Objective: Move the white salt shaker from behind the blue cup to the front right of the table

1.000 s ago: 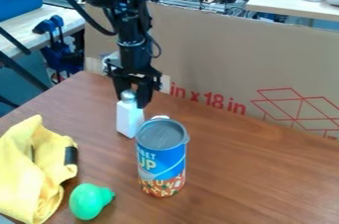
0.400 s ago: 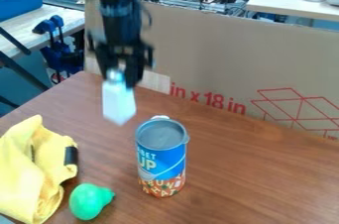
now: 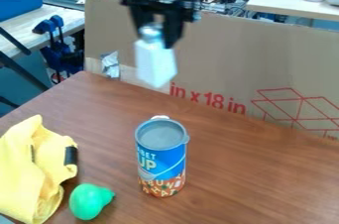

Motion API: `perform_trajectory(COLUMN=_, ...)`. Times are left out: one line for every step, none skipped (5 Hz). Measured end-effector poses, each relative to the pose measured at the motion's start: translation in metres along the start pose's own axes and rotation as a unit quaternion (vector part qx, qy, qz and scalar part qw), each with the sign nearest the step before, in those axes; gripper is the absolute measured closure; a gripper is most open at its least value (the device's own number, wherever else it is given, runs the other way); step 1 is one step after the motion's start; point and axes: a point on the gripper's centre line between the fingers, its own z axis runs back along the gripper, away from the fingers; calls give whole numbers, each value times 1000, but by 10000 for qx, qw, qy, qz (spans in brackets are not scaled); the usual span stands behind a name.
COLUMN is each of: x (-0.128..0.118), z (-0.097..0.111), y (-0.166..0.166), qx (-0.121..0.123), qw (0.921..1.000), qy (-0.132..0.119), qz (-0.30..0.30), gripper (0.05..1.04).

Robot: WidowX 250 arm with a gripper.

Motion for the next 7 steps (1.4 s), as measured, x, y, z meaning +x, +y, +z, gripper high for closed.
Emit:
perform_trajectory(x=5, z=6, y=-53, qx=-492, qw=9954, qy=-173, qz=-809, gripper=474)
perform_trajectory(x=4, z=-21, y=-99, qx=-981, qw=9855, qy=8, qz=-1387, gripper=474)
perform_trajectory(x=-9, z=-46, y=-149, qx=-997, qw=9796, qy=342, qz=-1708, gripper=474)
perform_trajectory(x=-34, z=-86, y=-184, qx=-889, qw=9789, qy=833, qz=-1642, gripper=474)
perform_trajectory(x=-49, z=-116, y=-190, qx=-702, qw=9733, qy=1322, qz=-1742, gripper=474)
perform_trajectory(x=-54, z=-126, y=-185, qx=-418, qw=9723, qy=1520, qz=-1724, gripper=474)
perform_trajectory(x=-53, z=-129, y=-179, qx=-305, qw=9754, qy=1462, qz=-1624, gripper=406)
